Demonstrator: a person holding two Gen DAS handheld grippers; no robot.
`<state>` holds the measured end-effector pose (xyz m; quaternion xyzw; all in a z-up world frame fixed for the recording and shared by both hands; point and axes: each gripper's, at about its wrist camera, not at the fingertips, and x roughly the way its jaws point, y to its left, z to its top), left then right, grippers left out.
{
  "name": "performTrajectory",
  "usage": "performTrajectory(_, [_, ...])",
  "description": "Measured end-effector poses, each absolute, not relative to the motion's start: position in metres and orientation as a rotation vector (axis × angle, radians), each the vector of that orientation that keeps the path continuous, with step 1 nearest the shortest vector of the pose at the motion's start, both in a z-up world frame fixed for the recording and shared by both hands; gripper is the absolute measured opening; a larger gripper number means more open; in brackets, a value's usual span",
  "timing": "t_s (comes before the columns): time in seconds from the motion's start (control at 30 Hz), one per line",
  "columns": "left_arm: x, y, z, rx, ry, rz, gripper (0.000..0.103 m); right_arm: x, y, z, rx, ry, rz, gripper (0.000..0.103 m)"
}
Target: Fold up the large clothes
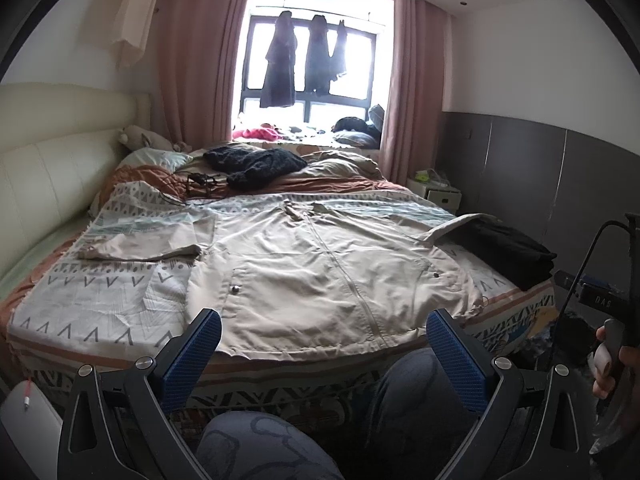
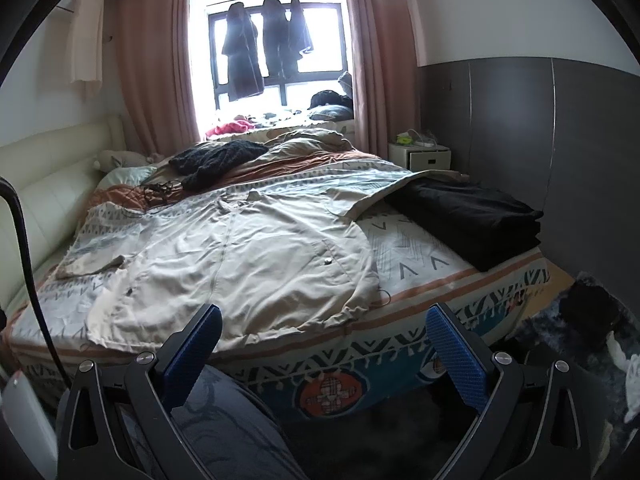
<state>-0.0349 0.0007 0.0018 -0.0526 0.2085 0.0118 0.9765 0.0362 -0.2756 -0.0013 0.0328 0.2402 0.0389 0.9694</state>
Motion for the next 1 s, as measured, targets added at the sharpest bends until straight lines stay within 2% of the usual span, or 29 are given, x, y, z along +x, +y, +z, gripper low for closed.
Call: performTrajectory(1.0, [-0.046,0.003,0.004,-0.099,0.416,0.026,0.103,0.042,-0.277,-0.001,0.078,0.47,0.076,0.102])
